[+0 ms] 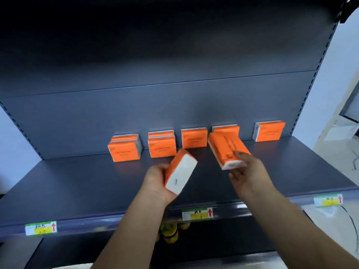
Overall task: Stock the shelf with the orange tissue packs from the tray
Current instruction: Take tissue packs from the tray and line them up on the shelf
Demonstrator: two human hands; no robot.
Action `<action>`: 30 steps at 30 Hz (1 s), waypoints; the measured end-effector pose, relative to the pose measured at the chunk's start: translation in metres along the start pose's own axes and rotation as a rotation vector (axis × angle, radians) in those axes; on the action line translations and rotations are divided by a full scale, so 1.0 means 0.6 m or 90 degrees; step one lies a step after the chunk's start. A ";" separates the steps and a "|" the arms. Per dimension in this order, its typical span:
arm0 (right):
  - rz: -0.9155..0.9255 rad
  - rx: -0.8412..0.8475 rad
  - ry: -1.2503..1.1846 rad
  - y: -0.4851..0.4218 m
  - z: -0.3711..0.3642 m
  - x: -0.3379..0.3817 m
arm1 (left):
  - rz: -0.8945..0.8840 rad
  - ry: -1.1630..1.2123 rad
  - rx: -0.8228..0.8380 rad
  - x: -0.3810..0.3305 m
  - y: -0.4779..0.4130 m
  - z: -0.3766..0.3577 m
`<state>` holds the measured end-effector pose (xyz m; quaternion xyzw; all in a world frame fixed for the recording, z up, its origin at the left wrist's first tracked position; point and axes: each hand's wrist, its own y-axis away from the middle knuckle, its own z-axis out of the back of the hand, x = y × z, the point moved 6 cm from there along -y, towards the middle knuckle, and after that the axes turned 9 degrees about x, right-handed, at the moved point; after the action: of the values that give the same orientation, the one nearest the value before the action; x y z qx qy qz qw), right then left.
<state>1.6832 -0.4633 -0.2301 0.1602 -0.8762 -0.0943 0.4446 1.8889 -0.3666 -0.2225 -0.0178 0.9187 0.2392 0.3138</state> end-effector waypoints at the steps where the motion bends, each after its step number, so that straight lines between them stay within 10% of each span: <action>1: -0.021 -0.015 -0.004 -0.009 0.003 -0.006 | 0.009 -0.028 -0.005 -0.001 -0.010 -0.003; 11: -0.057 0.042 -0.068 -0.098 -0.046 -0.006 | -0.128 -0.005 -0.057 -0.034 -0.138 -0.008; 22: -0.092 0.071 -0.039 -0.170 -0.030 -0.012 | -0.220 -0.298 -0.066 -0.042 -0.215 -0.043; 30: 0.026 0.067 -0.025 -0.188 -0.026 0.054 | -0.515 -0.698 0.004 -0.049 -0.206 -0.139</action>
<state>1.6998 -0.5803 -0.2314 0.1635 -0.8915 -0.0421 0.4203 1.8876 -0.5169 -0.2006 -0.2355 0.5487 0.0751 0.7986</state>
